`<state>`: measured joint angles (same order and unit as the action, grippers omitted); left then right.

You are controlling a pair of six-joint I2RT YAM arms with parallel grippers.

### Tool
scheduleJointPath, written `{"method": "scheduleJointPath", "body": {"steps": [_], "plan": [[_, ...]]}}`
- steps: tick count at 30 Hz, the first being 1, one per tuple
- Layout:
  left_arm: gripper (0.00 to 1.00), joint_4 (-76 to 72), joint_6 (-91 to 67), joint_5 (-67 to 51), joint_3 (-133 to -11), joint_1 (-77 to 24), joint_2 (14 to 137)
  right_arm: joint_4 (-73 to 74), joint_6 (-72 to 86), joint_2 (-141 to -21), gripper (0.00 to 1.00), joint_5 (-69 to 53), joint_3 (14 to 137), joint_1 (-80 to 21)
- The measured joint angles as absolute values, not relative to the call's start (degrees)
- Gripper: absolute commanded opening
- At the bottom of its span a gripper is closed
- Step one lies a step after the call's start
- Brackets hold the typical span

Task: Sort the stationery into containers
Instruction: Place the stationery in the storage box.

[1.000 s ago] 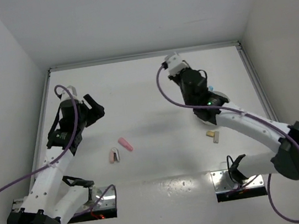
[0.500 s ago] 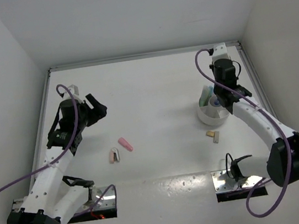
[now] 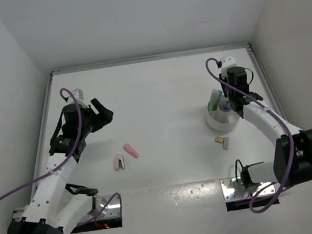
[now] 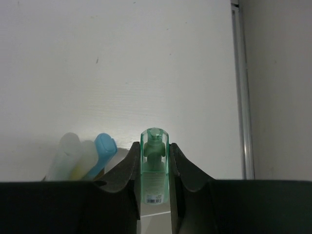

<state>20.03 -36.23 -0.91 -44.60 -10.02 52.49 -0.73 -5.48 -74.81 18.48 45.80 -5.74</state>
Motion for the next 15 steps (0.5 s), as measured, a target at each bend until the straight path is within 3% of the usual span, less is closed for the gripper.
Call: {"method": "scheduleJointPath", "body": {"steps": [12, 15], "plan": [[0.78, 19.9, -36.2, -1.6, -44.6, -10.0, 52.5, -2.1, -5.3, -78.9, 0.0, 14.3, 44.2, -4.1], [0.78, 19.7, -36.2, -1.7, -44.6, -10.0, 52.5, -2.0, -5.1, -80.1, 0.05, 14.1, 44.2, -3.7]]}}
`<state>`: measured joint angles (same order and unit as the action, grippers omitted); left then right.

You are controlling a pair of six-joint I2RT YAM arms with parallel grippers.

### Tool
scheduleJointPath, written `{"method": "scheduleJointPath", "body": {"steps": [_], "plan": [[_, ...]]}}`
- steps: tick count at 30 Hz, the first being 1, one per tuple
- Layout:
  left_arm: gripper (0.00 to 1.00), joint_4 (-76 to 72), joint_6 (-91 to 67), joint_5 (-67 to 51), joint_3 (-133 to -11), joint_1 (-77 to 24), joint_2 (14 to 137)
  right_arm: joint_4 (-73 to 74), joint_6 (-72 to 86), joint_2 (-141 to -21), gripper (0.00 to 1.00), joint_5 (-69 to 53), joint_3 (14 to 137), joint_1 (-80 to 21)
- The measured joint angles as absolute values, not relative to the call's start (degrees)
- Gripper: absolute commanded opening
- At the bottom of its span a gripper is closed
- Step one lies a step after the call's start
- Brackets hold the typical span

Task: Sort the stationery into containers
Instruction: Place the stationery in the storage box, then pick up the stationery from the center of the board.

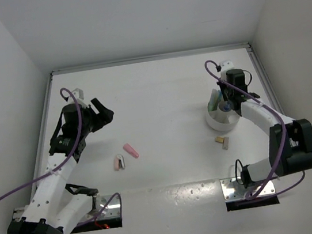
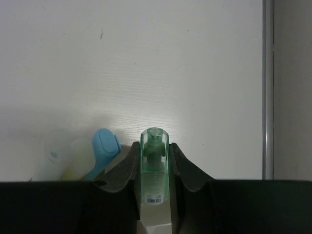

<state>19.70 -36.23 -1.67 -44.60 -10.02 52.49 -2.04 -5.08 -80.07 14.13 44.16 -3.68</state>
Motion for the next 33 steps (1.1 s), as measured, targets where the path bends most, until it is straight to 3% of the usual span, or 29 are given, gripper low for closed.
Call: {"method": "scheduleJointPath", "body": {"steps": [1, 4, 9, 13, 17, 18, 20, 22, 23, 24, 25, 26, 31, 33], "plan": [[0.78, 19.6, -36.2, -1.7, -44.6, -10.0, 52.5, -2.0, -5.0, -80.4, 0.16, 13.9, 44.2, -3.6], [0.78, 19.6, -36.2, -1.7, -44.6, -10.0, 52.5, -1.8, -4.7, -80.7, 0.3, 13.3, 44.2, -3.2], [0.78, 19.6, -36.2, -1.8, -44.6, -10.0, 52.5, -1.6, -4.2, -80.6, 0.46, 12.8, 44.2, -2.7], [0.78, 19.6, -36.2, -2.0, -44.6, -10.0, 52.5, -1.0, -4.0, -79.9, 0.51, 12.8, 44.2, -2.4], [0.78, 19.6, -36.2, -2.0, -44.6, -10.0, 52.5, -0.8, -4.0, -77.6, 0.47, 12.8, 44.2, -2.4], [0.77, 19.6, -36.2, -2.0, -44.6, -10.0, 52.5, -0.8, -4.0, -76.9, 0.42, 12.8, 44.2, -2.4], [0.76, 19.6, -36.2, -2.0, -44.6, -10.0, 52.5, -0.8, -4.3, -75.3, 0.21, 12.8, 44.2, -2.4], [0.69, 19.6, -36.2, -2.0, -44.6, -10.0, 52.5, -0.8, -4.6, -72.8, 0.03, 12.0, 44.2, -2.4], [0.6, 19.6, -36.2, -2.1, -44.6, -10.0, 52.5, -0.8, -5.1, -70.9, 0.03, 10.0, 44.2, -2.3], [0.43, 19.6, -36.3, -2.1, -44.6, -10.0, 52.5, -0.4, -6.0, -68.9, 0.03, 7.4, 44.3, -2.3], [0.07, 19.6, -36.4, -2.2, -44.6, -10.0, 52.5, 0.9, -7.5, -67.5, 0.05, 2.8, 45.0, -2.2], [0.0, 19.5, -36.2, -2.2, -44.6, -10.0, 52.5, 3.0, -9.5, -66.4, 0.07, -3.6, 46.4, -2.2], [0.0, 18.8, -35.4, -1.7, -44.4, -10.0, 52.5, 17.2, -14.9, -77.8, 0.22, -31.4, 63.4, -8.8], [0.49, 18.8, -35.2, -0.8, -44.2, -10.0, 52.5, 20.7, -15.7, -86.3, 0.36, -35.8, 69.8, -14.8]]}}
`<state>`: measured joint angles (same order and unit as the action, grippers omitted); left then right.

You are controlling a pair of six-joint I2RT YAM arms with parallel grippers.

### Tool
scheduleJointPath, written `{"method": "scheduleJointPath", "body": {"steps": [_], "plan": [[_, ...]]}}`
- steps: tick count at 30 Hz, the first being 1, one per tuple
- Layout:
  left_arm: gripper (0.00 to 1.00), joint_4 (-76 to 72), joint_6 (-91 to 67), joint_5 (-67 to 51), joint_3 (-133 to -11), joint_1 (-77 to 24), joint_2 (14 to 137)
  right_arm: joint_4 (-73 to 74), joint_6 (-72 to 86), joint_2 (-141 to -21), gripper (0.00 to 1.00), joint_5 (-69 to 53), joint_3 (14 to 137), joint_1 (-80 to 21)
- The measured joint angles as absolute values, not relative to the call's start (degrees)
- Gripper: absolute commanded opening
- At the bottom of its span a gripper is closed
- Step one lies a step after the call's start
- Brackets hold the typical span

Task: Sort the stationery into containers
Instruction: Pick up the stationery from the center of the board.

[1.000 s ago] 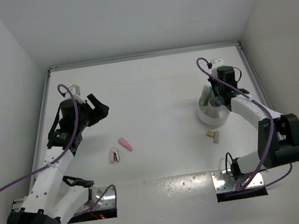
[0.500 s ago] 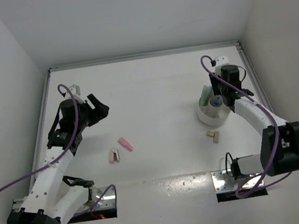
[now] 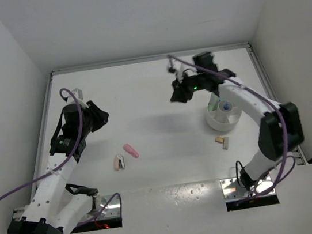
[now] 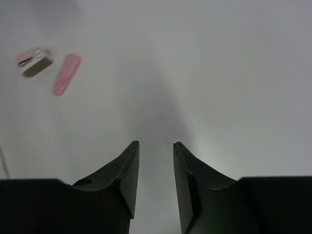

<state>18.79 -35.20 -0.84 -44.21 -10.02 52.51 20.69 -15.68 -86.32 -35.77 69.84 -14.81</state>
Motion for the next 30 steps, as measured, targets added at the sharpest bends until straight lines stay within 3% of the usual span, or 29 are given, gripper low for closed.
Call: {"method": "scheduleJointPath", "body": {"steps": [2, 4, 6, 16, 20, 23, 30], "plan": [[0.84, 18.9, -35.3, 0.5, -44.1, -10.0, 52.5, 22.9, -16.3, -93.3, 0.57, -37.5, 72.1, -22.0], [0.9, 19.2, -36.1, 2.3, -44.1, -9.9, 52.5, 25.5, -16.2, -98.0, 0.69, -37.3, 72.3, -28.5], [0.92, 19.7, -36.9, 4.6, -44.1, -9.6, 52.5, 27.9, -15.9, -102.1, 0.73, -36.4, 73.5, -34.5], [0.89, 24.8, -44.5, 22.5, -44.1, -5.9, 44.9, 27.4, -3.7, -117.8, 0.72, -19.2, 91.1, -54.8], [0.89, 24.8, -45.6, 24.4, -44.1, -4.8, 44.0, 25.9, 0.6, -123.2, 0.69, -12.0, 96.3, -57.2], [0.89, 24.9, -45.8, 24.4, -44.1, -4.5, 44.8, 25.8, 2.8, -126.1, 0.6, -7.2, 97.1, -57.3], [0.89, 25.0, -46.0, 24.3, -44.1, -4.4, 44.8, 26.3, 5.8, -129.3, 0.59, 0.3, 97.6, -57.8]]}}
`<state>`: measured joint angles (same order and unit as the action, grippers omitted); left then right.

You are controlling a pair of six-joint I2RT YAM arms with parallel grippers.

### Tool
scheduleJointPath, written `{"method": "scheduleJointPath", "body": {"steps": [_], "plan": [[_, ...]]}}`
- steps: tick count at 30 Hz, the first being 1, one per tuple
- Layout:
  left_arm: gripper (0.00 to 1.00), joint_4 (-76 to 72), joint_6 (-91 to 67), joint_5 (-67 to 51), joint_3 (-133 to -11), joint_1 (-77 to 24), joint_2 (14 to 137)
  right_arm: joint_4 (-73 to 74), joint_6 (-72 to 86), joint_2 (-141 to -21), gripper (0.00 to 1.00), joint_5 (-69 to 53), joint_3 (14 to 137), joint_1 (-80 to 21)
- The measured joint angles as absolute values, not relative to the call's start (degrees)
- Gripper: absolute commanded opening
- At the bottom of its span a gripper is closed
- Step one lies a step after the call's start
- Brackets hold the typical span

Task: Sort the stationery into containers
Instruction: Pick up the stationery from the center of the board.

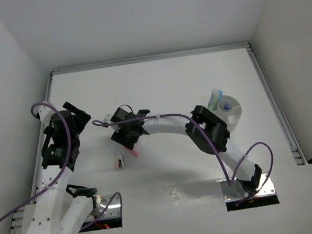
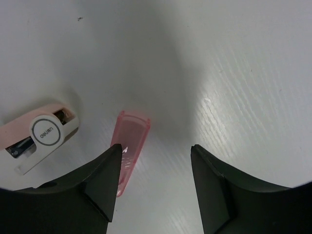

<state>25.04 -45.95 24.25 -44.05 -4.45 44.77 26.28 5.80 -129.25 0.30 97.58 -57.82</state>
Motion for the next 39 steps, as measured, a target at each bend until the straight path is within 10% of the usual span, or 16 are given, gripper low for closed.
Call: {"method": "scheduleJointPath", "body": {"steps": [17, 28, 39], "plan": [[0.89, 25.0, -46.0, 23.7, -44.1, -4.4, 44.4, 26.3, 7.7, -131.2, 0.59, 0.6, 98.6, -59.9], [0.89, 25.0, -46.0, 23.6, -44.1, -4.4, 44.4, 26.0, 8.1, -132.2, 0.0, 1.0, 99.2, -59.9], [0.85, 24.3, -45.2, 19.7, -44.0, -4.4, 44.5, 19.0, -1.3, -118.8, 0.0, 16.8, 83.2, -57.1]]}}
